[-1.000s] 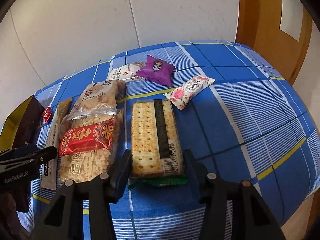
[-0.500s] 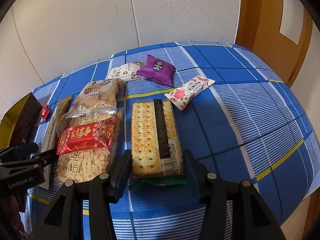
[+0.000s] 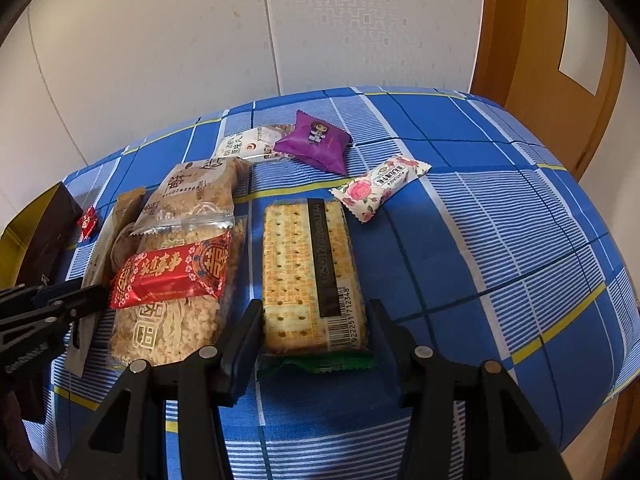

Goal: Organize snacks
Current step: 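Grasp the white-and-gold stick pack with the left tool while right holds crackers, then carry the stick pack into the gold tray and open the left tool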

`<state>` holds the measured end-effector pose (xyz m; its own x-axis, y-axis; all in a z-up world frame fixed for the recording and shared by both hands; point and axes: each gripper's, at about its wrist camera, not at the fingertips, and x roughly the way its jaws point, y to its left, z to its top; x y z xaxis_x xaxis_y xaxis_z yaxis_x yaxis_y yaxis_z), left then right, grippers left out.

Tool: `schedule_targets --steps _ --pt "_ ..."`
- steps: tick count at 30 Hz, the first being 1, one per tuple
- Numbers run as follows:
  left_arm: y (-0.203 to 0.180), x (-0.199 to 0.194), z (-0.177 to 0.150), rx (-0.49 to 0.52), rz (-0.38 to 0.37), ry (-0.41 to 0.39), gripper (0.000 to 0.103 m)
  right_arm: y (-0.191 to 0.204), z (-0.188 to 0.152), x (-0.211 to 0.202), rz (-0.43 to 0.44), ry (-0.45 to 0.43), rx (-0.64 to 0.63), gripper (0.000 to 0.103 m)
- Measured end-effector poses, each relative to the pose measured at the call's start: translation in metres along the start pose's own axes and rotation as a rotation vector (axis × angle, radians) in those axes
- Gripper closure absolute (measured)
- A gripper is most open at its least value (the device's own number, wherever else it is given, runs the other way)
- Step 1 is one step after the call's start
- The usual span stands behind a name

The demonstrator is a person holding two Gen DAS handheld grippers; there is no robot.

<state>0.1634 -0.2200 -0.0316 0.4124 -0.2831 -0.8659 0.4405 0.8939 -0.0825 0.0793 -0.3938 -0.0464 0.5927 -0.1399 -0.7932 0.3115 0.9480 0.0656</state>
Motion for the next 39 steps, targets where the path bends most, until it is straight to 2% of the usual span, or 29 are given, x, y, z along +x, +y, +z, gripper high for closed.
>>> schedule_targets --steps 4,10,21,24,27,33,39 --pt "0.003 -0.015 -0.005 0.005 -0.024 -0.044 0.081 0.001 0.000 0.001 -0.011 -0.002 -0.008 0.051" --pt "0.020 -0.041 -0.009 -0.043 -0.085 -0.099 0.081 0.002 0.000 0.001 -0.015 -0.003 -0.012 0.051" --pt "0.083 -0.089 -0.011 -0.166 -0.125 -0.150 0.081 0.004 0.000 0.001 -0.034 -0.008 -0.030 0.051" --pt "0.104 -0.099 -0.010 -0.174 -0.093 -0.154 0.081 0.005 0.000 0.000 -0.038 -0.008 -0.033 0.051" --pt "0.129 -0.100 -0.012 -0.175 -0.028 -0.133 0.081 0.005 -0.001 0.000 -0.041 -0.009 -0.035 0.051" --pt "0.192 -0.087 -0.028 -0.250 0.072 -0.045 0.081 0.006 0.000 0.000 -0.045 -0.008 -0.039 0.051" --pt "0.240 -0.064 -0.045 -0.268 0.171 0.038 0.081 0.006 -0.001 0.000 -0.049 -0.008 -0.036 0.051"
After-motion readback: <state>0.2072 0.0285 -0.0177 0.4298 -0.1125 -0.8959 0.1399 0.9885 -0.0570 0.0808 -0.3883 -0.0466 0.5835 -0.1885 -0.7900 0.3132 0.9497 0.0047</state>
